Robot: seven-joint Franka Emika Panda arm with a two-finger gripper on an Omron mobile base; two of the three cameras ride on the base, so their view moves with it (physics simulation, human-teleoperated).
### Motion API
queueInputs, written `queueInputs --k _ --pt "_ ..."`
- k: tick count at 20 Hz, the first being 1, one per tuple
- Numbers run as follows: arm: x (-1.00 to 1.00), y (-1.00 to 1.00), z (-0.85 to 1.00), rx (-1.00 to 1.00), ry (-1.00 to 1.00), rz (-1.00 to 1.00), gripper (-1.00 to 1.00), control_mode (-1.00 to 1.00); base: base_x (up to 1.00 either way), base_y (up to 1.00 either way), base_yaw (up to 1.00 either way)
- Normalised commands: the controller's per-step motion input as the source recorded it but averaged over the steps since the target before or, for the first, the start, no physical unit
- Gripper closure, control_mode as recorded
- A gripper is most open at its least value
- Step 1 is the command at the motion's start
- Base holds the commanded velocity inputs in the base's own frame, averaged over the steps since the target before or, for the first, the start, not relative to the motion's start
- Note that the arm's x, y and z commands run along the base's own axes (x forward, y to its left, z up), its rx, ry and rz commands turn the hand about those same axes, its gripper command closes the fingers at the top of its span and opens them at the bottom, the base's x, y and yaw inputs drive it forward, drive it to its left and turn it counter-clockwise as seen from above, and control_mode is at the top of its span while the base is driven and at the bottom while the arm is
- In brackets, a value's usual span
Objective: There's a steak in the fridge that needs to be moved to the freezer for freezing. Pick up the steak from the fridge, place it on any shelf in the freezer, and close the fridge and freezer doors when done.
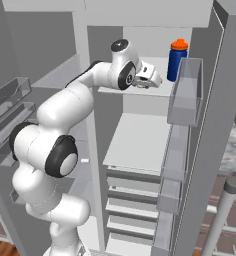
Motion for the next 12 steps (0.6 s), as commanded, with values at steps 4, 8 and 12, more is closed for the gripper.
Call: queueInputs --k 4,8,12 --pt "-0.09 0.00 -0.65 0.00 0.01 0.07 1.00 -1.00 0.00 0.00 0.00" --pt "-0.53 0.00 -0.06 0.00 0.00 0.01 1.00 -1.00 0.00 0.00 0.00" --pt "-0.96 0.03 0.00 0.00 0.00 0.00 1.00 -1.00 0.00 0.00 0.00"
